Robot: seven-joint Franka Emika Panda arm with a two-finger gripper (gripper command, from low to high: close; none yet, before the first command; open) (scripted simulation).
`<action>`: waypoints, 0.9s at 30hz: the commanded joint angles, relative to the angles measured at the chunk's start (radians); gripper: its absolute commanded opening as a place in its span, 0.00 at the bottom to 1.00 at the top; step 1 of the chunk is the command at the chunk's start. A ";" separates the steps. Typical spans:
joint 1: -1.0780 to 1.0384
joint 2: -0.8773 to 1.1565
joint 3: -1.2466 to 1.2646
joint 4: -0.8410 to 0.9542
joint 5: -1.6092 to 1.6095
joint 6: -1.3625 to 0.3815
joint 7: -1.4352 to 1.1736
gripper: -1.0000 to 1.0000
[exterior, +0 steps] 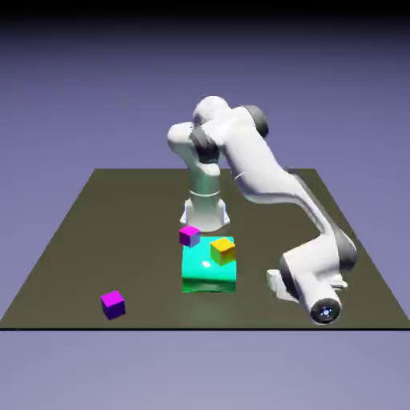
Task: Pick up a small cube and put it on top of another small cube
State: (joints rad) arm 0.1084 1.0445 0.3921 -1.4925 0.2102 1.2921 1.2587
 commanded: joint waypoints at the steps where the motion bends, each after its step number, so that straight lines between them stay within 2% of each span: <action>1: 0.034 -0.013 -0.036 -0.033 0.026 0.023 -0.026 0.50; 5: 0.168 -0.066 -0.181 -0.167 0.128 0.115 -0.131 0.50; 6: 0.168 -0.066 -0.181 -0.167 0.128 0.116 -0.131 0.00; 12: 0.000 0.000 0.000 0.000 0.000 0.000 0.000 0.00; 23: -0.099 -0.398 -0.399 -0.197 0.008 -0.255 -0.310 0.00; 27: -0.096 -0.434 -0.412 -0.276 0.010 -0.213 -0.328 0.00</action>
State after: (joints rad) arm 0.0121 0.6108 -0.0201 -1.7689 0.2221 1.0788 0.9313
